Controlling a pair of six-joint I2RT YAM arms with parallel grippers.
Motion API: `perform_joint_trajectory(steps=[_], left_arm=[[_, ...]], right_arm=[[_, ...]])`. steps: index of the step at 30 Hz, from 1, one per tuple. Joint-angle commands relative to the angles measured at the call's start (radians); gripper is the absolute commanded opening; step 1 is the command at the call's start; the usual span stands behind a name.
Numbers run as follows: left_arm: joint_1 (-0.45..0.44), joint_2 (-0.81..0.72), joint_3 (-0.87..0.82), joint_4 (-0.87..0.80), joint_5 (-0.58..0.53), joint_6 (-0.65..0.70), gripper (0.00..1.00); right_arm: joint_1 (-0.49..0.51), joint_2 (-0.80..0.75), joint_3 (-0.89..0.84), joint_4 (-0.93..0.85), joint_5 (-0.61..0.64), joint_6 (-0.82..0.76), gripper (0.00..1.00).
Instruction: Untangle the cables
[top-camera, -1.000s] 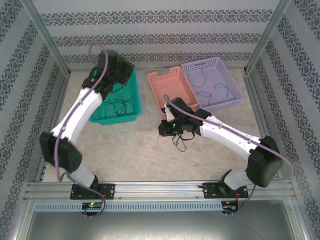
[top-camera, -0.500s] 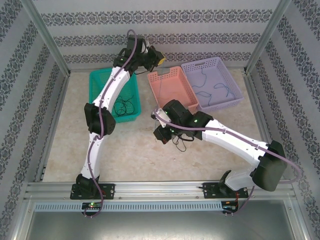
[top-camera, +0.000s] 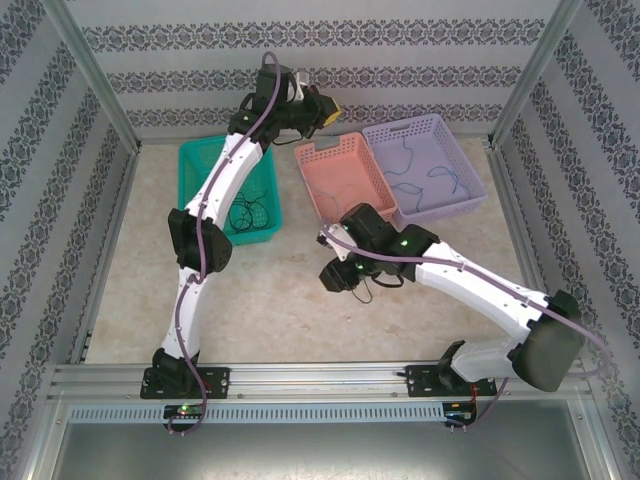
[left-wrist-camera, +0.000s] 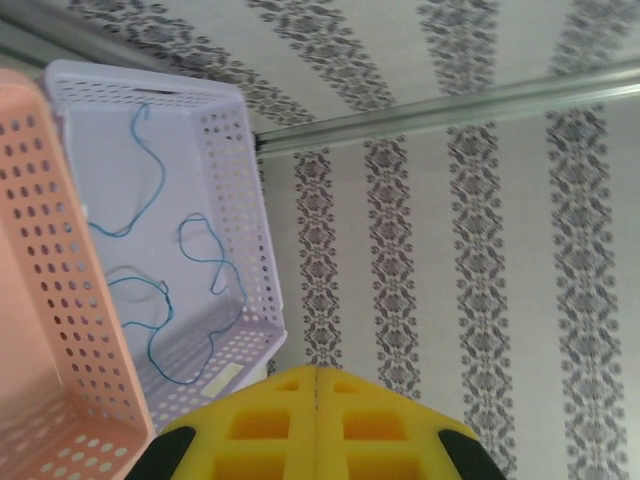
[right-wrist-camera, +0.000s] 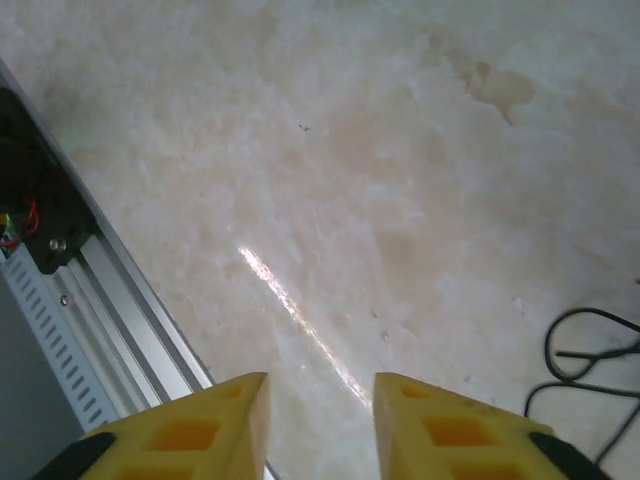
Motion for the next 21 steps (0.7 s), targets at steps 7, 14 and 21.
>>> perform_joint_trajectory(steps=[7, 14, 21], left_arm=[[-0.036, -0.242, -0.072, -0.11, 0.146, 0.186, 0.0], [-0.061, -0.257, -0.05, -0.077, 0.145, 0.161, 0.0], [-0.093, -0.253, -0.05, -0.09, 0.124, 0.169, 0.0]], right_arm=[[-0.146, -0.245, 0.09, 0.033, 0.252, 0.083, 0.52], [-0.334, -0.203, 0.229, 0.248, 0.17, 0.179, 0.6], [-0.346, -0.052, 0.427, 0.343, 0.033, 0.272, 0.64]])
